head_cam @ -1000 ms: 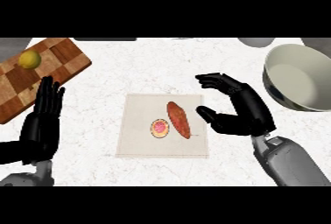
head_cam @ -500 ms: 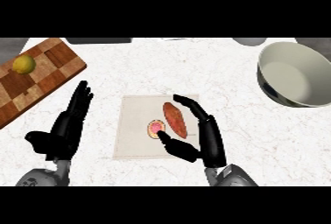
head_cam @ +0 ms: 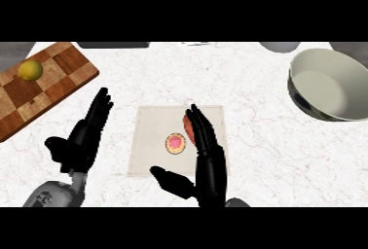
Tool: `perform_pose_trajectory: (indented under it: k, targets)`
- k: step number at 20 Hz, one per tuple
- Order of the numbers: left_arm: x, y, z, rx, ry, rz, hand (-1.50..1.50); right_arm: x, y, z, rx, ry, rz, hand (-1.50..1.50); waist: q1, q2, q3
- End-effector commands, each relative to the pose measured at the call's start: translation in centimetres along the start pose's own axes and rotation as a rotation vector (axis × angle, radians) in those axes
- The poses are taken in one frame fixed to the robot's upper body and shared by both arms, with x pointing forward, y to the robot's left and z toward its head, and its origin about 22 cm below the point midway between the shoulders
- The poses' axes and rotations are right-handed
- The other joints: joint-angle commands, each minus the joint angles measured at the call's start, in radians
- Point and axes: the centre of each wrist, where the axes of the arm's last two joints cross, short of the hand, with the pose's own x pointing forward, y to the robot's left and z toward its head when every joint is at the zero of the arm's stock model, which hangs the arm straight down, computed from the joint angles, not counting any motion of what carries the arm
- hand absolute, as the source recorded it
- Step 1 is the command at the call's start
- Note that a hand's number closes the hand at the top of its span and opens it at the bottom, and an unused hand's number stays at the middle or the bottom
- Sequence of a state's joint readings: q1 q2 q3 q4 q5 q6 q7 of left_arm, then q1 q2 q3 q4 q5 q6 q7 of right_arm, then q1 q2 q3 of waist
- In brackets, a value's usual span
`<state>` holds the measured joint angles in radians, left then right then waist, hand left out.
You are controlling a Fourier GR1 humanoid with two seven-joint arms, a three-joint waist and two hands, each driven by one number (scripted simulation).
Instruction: Pick the cupcake from the placemat and place it in the bowl
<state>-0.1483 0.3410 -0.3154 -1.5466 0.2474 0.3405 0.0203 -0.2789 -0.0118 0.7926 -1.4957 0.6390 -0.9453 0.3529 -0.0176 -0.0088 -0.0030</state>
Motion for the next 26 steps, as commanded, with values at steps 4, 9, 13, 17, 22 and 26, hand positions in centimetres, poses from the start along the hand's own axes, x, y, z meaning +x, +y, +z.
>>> perform_pose_trajectory:
  k: [4,9,13,17,22,26]
  targets:
    - [0.2,-0.3,0.0,-0.007,-0.001,0.006,0.0,4.8,-1.2,-3.2,0.038,0.161,0.144,-1.5,0.007,-0.001,0.0]
    - [0.2,-1.1,-1.6,-0.025,-0.01,0.009,0.0,6.7,-1.1,-5.6,0.133,0.341,0.21,-1.5,0.016,0.007,0.001]
    - [-0.1,-0.6,-0.6,-0.019,0.006,0.002,0.0,6.7,-1.0,-5.0,0.211,0.453,0.241,-1.5,0.023,0.007,0.002]
    - [-0.1,-0.8,0.3,-0.015,-0.003,0.006,0.0,5.2,-1.0,-4.7,0.265,0.536,0.258,-1.5,0.022,0.007,0.003]
    - [0.4,0.8,-1.5,-0.024,-0.002,0.004,0.0,3.6,-0.2,-3.3,0.304,0.529,0.228,-1.5,0.022,0.009,0.003]
    - [-1.5,-1.2,-0.3,-0.015,-0.013,0.0,0.0,4.1,0.3,-2.5,0.291,0.52,0.211,-1.5,0.022,0.009,0.003]
